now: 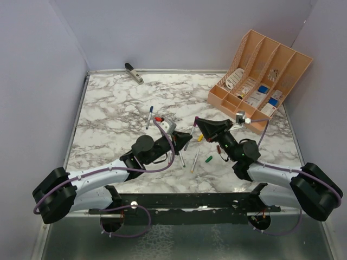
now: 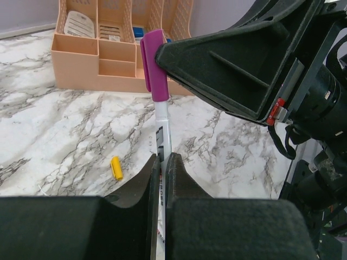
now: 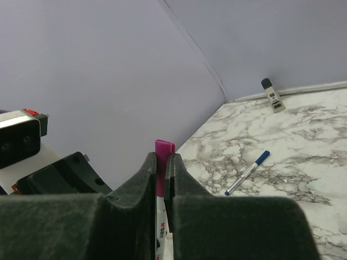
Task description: Insert the pens into the pen caps
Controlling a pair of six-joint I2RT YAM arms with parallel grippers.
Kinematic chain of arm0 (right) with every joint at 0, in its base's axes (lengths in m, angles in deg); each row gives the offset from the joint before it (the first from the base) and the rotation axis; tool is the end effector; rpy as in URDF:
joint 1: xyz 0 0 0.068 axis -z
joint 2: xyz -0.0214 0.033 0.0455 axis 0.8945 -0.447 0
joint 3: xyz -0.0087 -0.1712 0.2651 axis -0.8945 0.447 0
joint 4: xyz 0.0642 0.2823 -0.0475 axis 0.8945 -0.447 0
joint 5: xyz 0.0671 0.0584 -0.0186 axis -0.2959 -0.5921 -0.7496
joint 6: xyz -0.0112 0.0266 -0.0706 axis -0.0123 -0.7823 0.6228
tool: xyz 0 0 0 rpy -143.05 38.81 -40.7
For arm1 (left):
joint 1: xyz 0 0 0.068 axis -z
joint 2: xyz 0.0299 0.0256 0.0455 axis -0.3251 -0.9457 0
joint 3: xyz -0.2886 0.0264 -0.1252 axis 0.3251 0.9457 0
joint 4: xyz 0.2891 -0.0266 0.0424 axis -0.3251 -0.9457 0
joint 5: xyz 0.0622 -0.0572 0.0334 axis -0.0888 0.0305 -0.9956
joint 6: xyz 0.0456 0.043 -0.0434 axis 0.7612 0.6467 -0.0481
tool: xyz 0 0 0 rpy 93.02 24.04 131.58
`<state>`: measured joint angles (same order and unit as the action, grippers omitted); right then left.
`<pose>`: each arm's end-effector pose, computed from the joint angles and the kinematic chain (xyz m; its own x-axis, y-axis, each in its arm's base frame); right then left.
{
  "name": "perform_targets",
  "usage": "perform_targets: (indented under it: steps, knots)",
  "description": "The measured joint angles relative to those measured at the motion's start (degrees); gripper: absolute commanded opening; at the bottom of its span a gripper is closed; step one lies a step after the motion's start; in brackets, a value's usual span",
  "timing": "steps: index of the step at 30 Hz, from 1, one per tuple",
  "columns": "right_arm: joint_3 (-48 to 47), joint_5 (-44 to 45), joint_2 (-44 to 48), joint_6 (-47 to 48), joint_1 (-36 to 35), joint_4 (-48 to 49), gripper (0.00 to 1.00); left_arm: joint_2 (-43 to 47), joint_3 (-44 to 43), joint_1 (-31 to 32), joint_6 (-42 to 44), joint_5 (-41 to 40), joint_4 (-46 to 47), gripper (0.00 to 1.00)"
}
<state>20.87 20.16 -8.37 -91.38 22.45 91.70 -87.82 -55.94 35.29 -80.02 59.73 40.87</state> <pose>0.1925 0.1668 0.2695 -0.1873 0.6521 -0.7346 -0.6802 0.4535 0.5759 0.1656 -0.2311 0.2858 -0.2275 -0.2334 -0.9454 0.7855 0.5298 -0.3198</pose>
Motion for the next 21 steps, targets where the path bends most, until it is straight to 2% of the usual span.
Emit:
perform_targets:
  steps: [21]
  knots:
    - [0.0,-0.5,-4.4,-1.4,-0.3,4.9,0.02,-3.6,-0.3,0.2,0.7,-4.2,5.5,0.0]
